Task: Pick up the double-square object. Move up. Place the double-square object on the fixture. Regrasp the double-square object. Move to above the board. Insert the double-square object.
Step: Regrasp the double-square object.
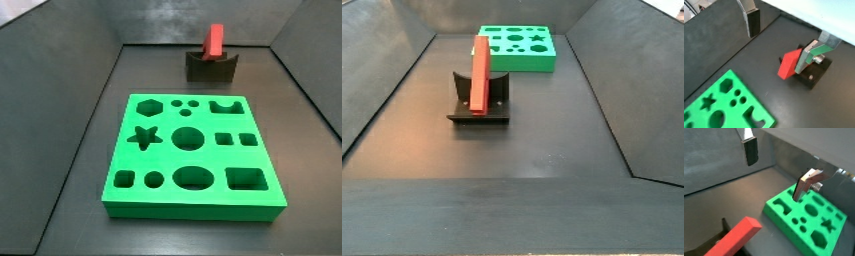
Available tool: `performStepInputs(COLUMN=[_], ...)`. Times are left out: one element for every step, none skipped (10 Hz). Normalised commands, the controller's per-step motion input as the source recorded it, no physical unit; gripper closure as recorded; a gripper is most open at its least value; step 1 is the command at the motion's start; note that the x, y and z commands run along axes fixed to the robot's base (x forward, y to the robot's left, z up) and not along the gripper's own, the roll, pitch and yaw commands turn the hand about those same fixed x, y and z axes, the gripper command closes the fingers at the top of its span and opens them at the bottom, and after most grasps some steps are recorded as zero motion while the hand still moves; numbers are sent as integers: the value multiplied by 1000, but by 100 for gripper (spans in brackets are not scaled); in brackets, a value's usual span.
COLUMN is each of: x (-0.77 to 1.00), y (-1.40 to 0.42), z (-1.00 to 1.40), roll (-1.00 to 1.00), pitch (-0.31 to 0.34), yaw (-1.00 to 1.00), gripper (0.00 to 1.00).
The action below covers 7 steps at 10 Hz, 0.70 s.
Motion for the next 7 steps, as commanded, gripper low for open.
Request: performStepInputs(x=[-31,-25,-16,-6,-4,-5,1], y=[-29,-21,-23,-19,-19,-17,-18], z=[33,19,15,15,17,14,10], roll=[1000,1000,1000,1000,1000,1000,1000], pitch=[14,12,10,7,7,11,19], yaw=[27,27,28,30,31,32,34], gripper=[0,0,0,0,0,0,0])
